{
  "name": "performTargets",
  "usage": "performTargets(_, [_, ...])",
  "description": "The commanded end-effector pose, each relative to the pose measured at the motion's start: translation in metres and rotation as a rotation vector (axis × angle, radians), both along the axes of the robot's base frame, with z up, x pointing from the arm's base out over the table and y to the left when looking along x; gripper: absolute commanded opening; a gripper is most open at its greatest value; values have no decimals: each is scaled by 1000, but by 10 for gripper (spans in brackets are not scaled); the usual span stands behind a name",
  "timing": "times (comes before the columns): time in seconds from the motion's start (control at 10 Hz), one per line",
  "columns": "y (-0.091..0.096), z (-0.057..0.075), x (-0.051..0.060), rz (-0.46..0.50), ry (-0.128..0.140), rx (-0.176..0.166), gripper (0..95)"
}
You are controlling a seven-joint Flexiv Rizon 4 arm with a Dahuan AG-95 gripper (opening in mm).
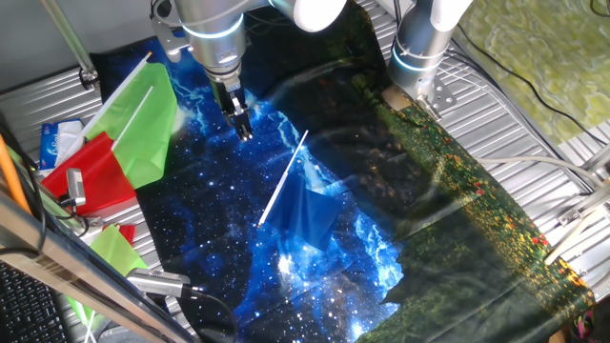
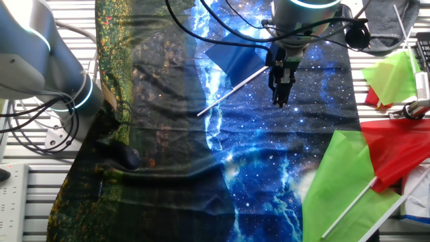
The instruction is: Wave the flag
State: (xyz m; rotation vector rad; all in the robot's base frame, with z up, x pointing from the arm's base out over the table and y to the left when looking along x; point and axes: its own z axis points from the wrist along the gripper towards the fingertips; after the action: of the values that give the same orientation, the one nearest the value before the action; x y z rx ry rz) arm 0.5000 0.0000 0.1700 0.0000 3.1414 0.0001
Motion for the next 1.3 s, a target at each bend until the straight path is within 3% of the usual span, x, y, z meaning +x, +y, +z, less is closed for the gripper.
performTargets(0.1, [0, 0, 0, 0, 0, 0, 950])
performTargets(0.2, [0, 0, 0, 351, -61, 54, 0])
performTargets(1.3, [0, 1, 0, 349, -53, 51, 0])
